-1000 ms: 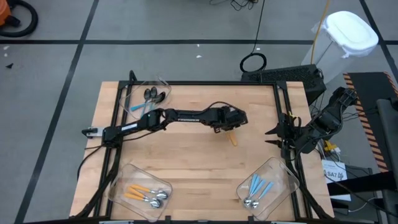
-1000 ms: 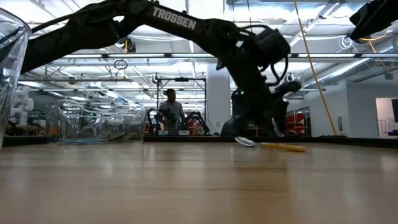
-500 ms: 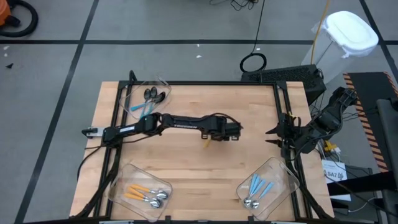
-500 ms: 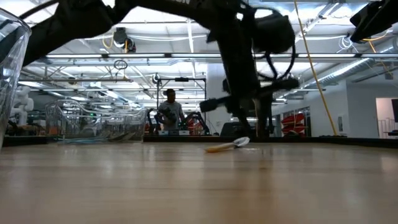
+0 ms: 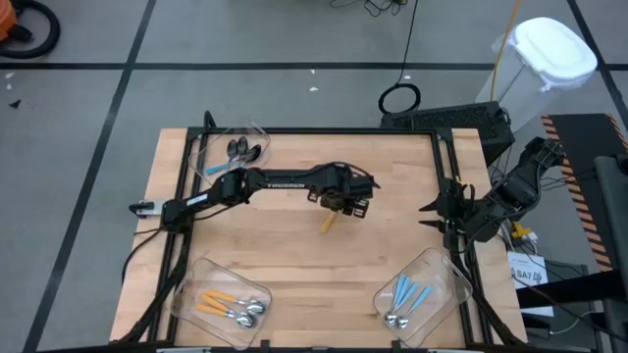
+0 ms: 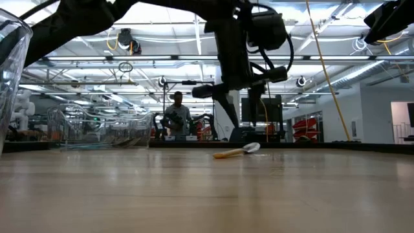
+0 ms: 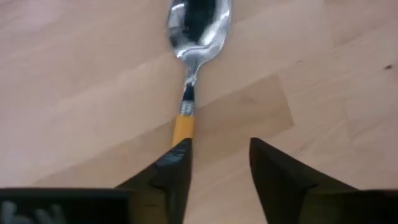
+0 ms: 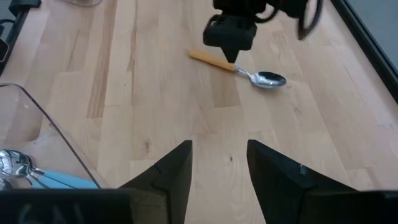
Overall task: Sort silverware by color (type)
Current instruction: Put the yellow spoon into the bottom left transparent bin
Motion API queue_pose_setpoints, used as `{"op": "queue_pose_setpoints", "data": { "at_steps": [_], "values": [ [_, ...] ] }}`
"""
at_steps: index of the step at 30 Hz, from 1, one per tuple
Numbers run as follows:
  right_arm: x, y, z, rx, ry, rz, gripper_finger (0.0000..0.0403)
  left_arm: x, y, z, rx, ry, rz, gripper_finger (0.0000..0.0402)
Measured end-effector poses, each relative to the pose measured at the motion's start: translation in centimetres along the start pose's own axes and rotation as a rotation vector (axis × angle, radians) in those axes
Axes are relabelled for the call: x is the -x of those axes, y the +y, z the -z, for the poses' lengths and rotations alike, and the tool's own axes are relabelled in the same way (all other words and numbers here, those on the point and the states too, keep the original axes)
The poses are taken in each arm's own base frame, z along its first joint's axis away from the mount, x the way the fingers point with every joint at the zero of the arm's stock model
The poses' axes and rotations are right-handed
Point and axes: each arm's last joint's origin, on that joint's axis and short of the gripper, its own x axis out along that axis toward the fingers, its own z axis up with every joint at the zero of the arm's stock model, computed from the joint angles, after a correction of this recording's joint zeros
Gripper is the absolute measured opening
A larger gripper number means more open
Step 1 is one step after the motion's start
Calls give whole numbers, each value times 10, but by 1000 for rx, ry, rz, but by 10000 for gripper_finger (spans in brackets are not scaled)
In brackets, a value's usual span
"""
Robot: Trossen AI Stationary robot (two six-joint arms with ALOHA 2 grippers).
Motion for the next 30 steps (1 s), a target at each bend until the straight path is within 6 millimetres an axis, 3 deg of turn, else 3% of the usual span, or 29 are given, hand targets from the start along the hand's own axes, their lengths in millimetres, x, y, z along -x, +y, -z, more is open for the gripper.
{"op": "queue_pose_setpoints", "data": {
  "at_steps": [7,20,24,30],
  "values": [
    [0,0,1,-8,10,-8,150,-23,3,-7,-55,52,-4,230],
    [0,1,1,-4,18,-17,150,-57,1,0,-84,32,-63,239],
    [0,1,1,-34,19,-17,150,-64,-1,4,-147,38,-69,214],
    [0,1,1,-93,19,-17,150,-69,-3,12,-237,47,-85,119]
  ]
}}
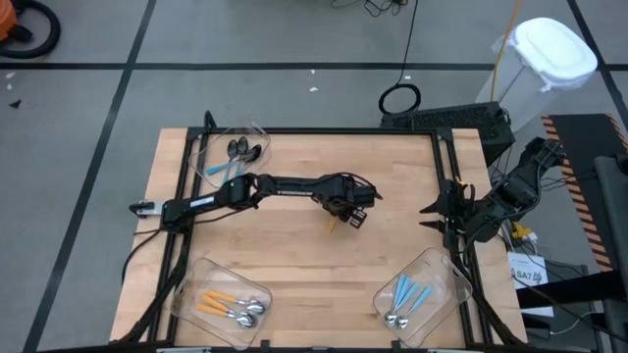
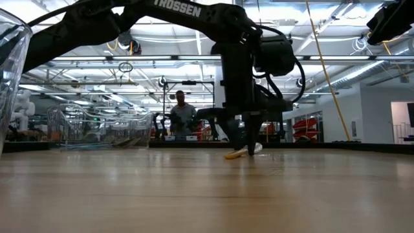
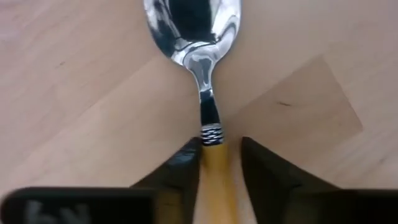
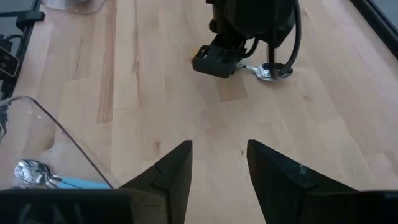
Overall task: Sort silverware by color (type)
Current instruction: Put the yellow spoon into the bottom left transparent bin
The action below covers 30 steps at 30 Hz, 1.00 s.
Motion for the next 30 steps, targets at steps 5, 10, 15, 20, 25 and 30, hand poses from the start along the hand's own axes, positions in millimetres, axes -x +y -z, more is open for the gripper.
{"op": "queue_pose_setpoints", "data": {
  "at_steps": [5,10,15,20,25,30],
  "values": [
    [0,0,0,-33,0,0,150,-1,-1,0,-47,-7,5,34],
    [0,0,0,-37,-3,-2,150,-1,-1,-1,-61,-17,3,31],
    [0,1,-1,-98,-10,-10,150,7,-1,-2,-92,-40,17,31],
    [2,3,-4,-229,2,-51,150,20,-4,1,-140,-61,24,31],
    [12,4,-10,-367,47,-131,150,38,-10,9,-170,-72,58,31],
    [23,3,-20,-468,27,-168,150,40,-22,25,-213,-38,99,31]
  ]
}}
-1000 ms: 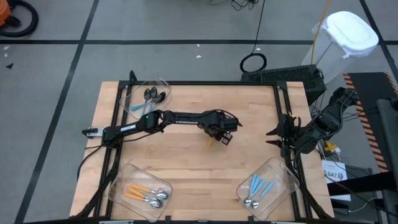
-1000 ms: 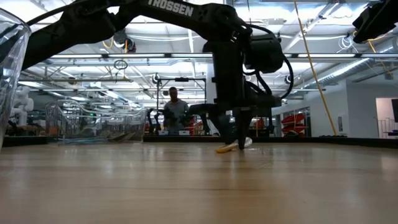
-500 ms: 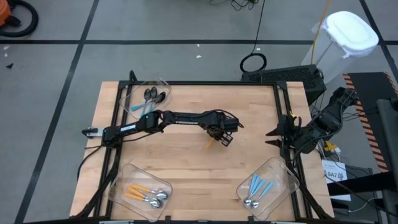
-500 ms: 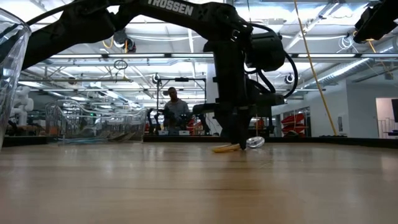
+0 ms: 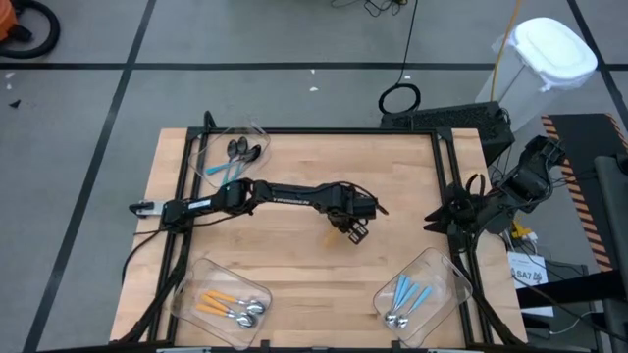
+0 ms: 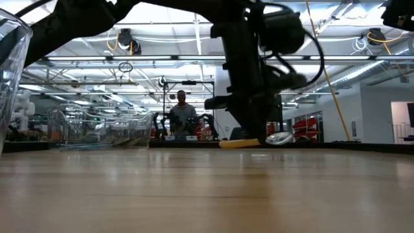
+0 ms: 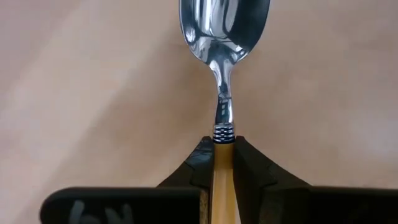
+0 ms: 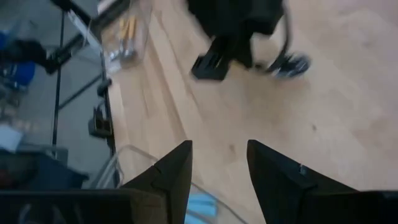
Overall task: Sort silverware by color (type)
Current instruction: Put the yellow spoon into the bottom left transparent bin
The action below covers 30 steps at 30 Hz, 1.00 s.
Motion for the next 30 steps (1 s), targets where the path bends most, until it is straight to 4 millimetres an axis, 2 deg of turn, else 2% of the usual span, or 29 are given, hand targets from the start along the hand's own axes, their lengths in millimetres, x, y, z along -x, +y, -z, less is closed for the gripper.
{"op": "queue_pose_setpoints", "data": {
  "at_steps": [6,12,15,20,25,30],
  "values": [
    [0,5,-5,-36,-91,17,150,13,-22,20,-57,19,50,30],
    [-11,16,-6,-24,-136,61,150,56,-40,43,-87,-6,92,26],
    [-18,23,-5,4,-133,68,150,77,-47,53,-107,-32,122,5],
    [-31,36,-4,63,-129,73,150,104,-56,68,-143,-74,160,4],
    [-41,42,-1,93,-104,109,150,109,-63,80,-193,-111,133,6],
    [-45,45,4,123,16,70,150,94,-71,88,-284,-45,144,9]
  ]
}}
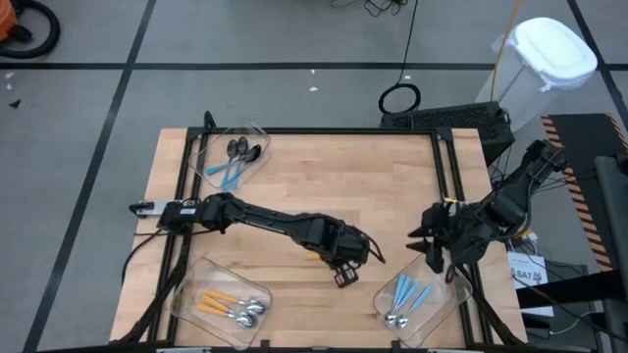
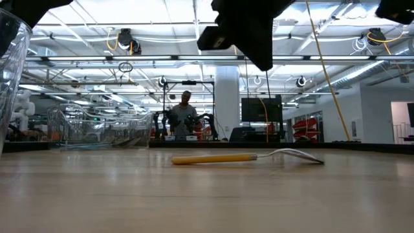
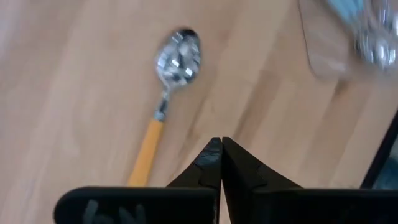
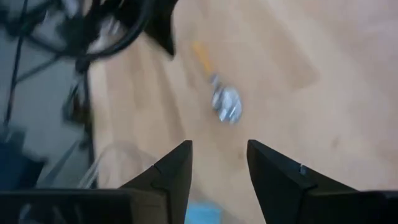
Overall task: Sort silverware by color (type)
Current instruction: Put the yellow spoon into the bottom left transparent bin
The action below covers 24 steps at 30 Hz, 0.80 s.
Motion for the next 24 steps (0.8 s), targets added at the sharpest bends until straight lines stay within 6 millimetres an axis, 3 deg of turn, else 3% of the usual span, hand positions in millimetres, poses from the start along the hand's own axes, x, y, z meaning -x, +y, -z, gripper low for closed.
{"op": "queue_pose_setpoints", "data": {
  "at_steps": [5,11,16,24],
  "values": [
    [5,-2,7,24,156,-75,150,-4,-7,5,-185,28,43,43],
    [15,-2,9,25,217,-178,150,-17,-17,2,-474,-67,22,141],
    [23,-1,14,28,268,-253,150,-47,-12,7,-477,-21,-95,197],
    [27,3,22,116,294,-284,150,-74,15,-11,-349,5,-139,204]
  ]
}}
